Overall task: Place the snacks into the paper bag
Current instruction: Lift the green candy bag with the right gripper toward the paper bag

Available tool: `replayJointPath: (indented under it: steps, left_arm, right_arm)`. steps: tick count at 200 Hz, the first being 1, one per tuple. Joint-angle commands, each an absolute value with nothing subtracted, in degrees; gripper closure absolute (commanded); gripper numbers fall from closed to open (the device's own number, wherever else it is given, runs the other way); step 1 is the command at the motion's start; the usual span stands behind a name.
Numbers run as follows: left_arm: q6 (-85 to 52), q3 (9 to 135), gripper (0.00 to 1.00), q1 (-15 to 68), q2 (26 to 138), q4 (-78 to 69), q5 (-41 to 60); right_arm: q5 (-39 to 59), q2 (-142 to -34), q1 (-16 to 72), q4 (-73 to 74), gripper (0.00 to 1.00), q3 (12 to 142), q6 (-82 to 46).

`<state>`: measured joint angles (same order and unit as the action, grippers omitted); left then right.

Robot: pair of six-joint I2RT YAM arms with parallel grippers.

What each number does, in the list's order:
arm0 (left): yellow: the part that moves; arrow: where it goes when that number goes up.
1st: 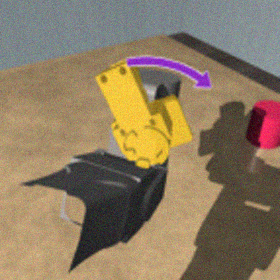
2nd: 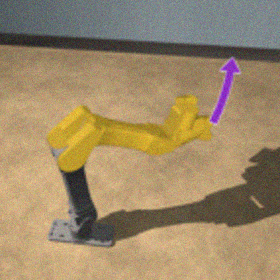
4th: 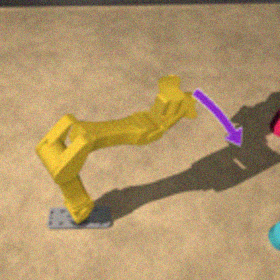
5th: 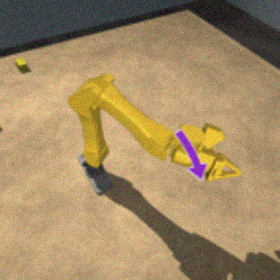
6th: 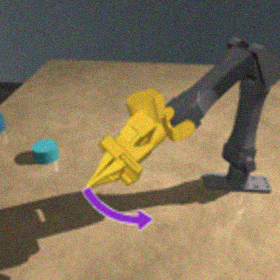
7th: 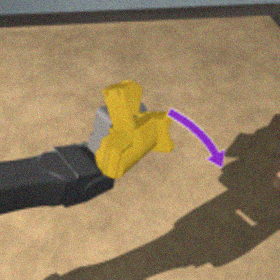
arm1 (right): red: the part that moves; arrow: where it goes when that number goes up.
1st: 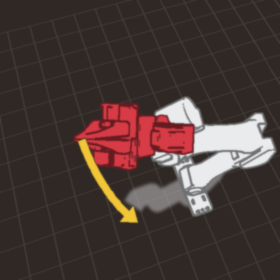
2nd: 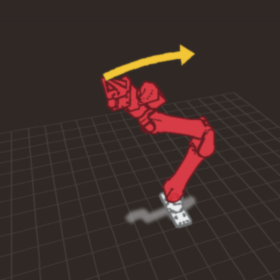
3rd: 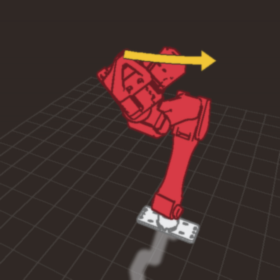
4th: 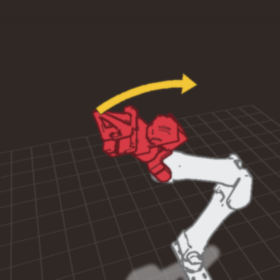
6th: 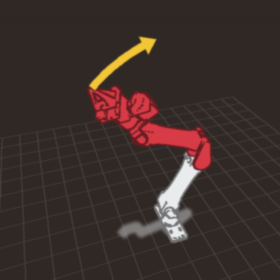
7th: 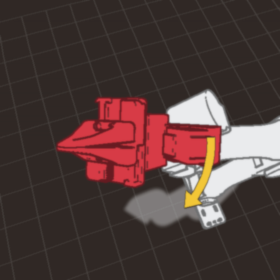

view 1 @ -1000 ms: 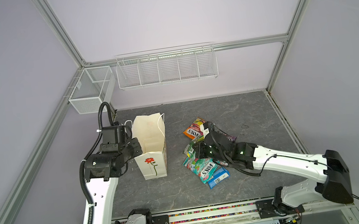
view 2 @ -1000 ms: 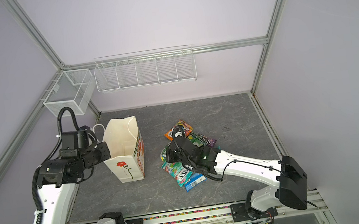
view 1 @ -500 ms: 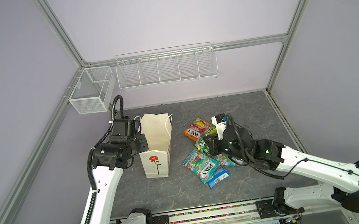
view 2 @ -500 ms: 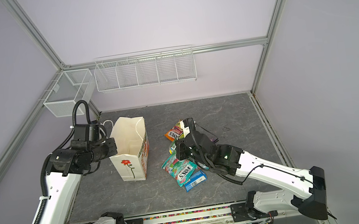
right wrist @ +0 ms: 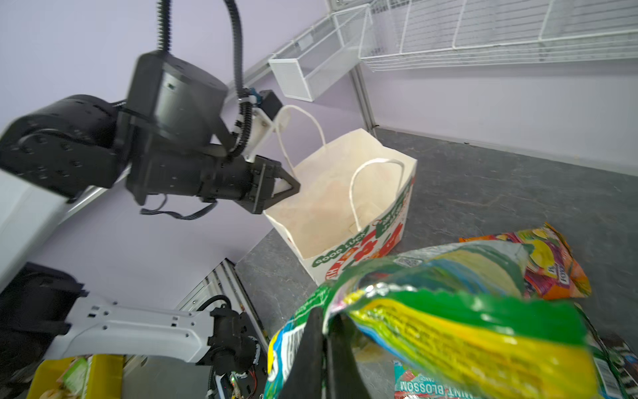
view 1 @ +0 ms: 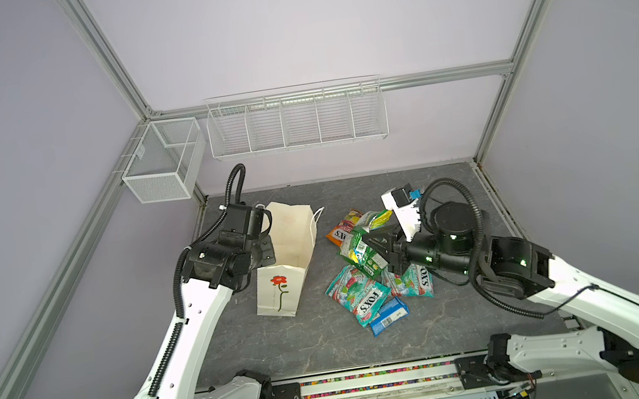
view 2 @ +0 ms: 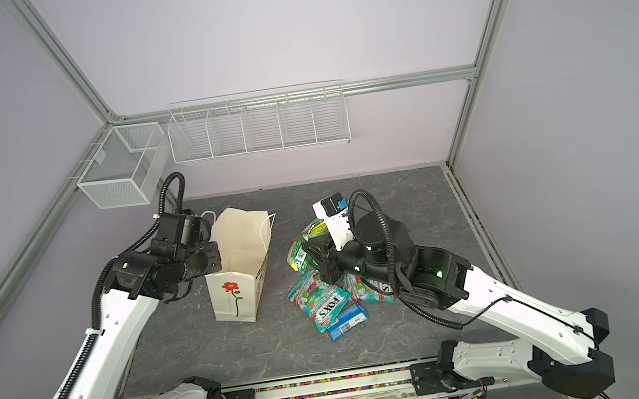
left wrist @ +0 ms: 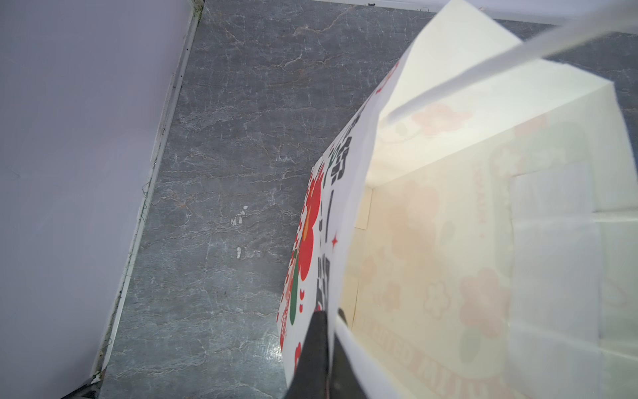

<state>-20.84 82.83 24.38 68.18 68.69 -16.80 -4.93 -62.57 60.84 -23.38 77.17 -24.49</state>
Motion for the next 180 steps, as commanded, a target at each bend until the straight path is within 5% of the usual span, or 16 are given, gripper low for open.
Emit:
replayJointPath:
  steps: [1,67,180]
  left_arm:
    - [-22.49,84.82,1.00,24.87,67.93,70.57,-18.82]
    - [-24.09,82.20,1.00,26.18,67.21,68.97,-18.73]
    - [-26.26,79.09,1.00,28.65,66.42,66.94,-18.66]
  right_arm:
    - [3.44,-62.09,60.62,-21.60,0.94,80.98,-20.64]
    - [13.18,-66.88,60.99,-21.18,0.93,89.15,-20.20]
    - [15.06,-80.10,60.88,-28.03,0.93,109.25,-14.86]
